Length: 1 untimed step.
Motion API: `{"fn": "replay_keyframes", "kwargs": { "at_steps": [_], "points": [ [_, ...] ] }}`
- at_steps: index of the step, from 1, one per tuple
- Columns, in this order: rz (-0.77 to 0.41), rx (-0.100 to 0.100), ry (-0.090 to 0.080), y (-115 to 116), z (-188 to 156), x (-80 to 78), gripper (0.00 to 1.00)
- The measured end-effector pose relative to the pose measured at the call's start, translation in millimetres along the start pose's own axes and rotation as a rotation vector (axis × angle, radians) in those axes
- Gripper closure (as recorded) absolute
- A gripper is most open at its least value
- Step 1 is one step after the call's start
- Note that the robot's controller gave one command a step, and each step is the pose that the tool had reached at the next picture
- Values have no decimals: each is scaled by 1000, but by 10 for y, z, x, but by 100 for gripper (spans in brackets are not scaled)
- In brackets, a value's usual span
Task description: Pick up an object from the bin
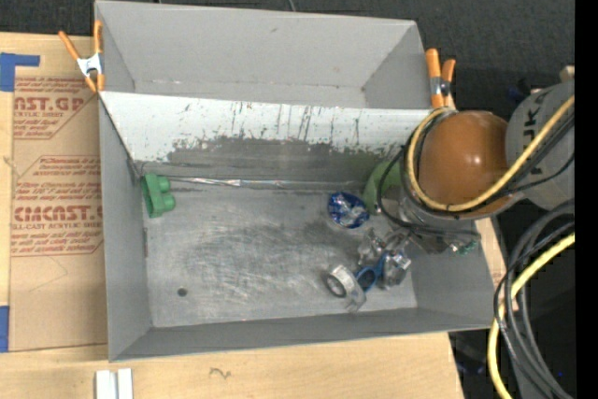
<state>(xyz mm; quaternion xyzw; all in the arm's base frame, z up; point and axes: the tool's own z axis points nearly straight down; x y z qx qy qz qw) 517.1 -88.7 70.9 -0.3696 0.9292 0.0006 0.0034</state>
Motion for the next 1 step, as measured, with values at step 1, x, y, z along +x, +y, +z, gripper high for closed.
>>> {"fn": "replay_keyframes", "kwargs": {
  "at_steps": [1],
  "points": [
    [-247, 6, 0, -63, -2243, 76, 100]
  ]
}}
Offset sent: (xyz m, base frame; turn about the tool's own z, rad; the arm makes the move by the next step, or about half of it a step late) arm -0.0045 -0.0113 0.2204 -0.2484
